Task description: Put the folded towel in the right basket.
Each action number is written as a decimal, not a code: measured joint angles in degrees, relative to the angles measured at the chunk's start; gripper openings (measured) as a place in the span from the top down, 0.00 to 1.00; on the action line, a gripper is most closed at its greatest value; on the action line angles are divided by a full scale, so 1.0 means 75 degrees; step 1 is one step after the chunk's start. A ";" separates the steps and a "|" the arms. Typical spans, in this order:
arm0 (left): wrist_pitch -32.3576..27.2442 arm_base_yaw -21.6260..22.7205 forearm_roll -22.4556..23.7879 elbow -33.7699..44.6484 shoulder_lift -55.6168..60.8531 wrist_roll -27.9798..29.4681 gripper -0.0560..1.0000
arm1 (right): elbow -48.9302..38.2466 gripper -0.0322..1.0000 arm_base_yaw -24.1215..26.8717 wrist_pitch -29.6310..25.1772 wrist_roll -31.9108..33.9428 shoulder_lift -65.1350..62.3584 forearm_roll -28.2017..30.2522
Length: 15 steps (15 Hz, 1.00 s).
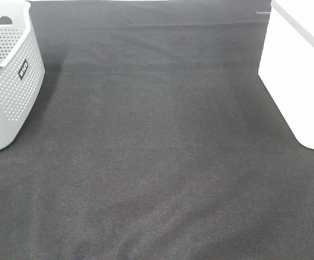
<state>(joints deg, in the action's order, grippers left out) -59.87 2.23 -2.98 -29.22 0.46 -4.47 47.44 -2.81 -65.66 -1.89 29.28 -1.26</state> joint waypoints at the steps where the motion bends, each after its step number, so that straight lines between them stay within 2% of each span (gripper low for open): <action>1: 0.0000 0.0000 0.0000 0.0000 0.0000 0.0000 0.02 | -0.0642 0.03 0.0000 0.0176 -0.0076 -0.0795 0.0000; 2: 0.0000 0.0000 0.0000 0.0000 0.0000 0.0000 0.02 | -0.1467 0.03 0.0000 0.0458 -0.0107 -0.1765 0.0015; 5: 0.0000 0.0000 0.0000 0.0000 0.0000 0.0000 0.02 | -0.2559 0.03 0.0000 0.0672 -0.0130 -0.3155 0.0023; 9: 0.0000 0.0000 0.0000 0.0000 0.0000 0.0000 0.02 | -0.2804 0.03 0.0000 0.0367 -0.0130 -0.3927 0.0053; 15: 0.0000 0.0000 0.0000 0.0000 0.0000 0.0000 0.02 | -0.2834 0.03 0.0000 0.0321 -0.0130 -0.3919 0.0000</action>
<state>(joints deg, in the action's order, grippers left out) -59.87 2.23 -2.98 -29.22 0.46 -4.47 26.18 -2.81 -63.25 -2.86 -0.11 -1.26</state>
